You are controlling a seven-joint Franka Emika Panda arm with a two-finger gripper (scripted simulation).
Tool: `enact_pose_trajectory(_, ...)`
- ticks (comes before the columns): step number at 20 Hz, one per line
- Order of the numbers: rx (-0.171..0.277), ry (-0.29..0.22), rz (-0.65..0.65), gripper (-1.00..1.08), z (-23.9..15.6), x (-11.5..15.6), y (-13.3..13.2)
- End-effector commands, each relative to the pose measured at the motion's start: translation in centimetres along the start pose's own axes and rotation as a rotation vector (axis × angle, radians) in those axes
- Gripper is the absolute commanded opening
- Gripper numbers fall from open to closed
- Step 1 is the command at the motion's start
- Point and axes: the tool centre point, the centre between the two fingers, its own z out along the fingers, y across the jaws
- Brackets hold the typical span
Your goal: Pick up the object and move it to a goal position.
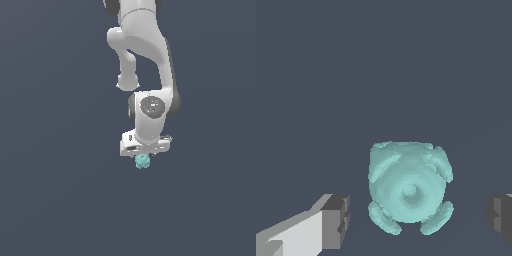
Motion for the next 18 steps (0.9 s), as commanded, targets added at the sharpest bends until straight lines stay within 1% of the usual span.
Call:
enact_pose_trajectory(1, 0.000, -0.001, 0.000, 1.00, 0.9, -0.1, 0.0)
enact_pose_trajectory(7, 0.000, -0.001, -0.001, 1.00, 4.0, -0.1, -0.1)
enact_pose_trajectory(12, 0.000, 0.000, -0.001, 1.00, 4.5, 0.0, -0.1)
enact_pose_trajectory(13, 0.000, 0.000, -0.001, -1.00, 4.5, 0.0, -0.1)
enact_pose_trajectory(18, 0.000, 0.000, -0.001, -1.00, 4.5, 0.0, -0.1)
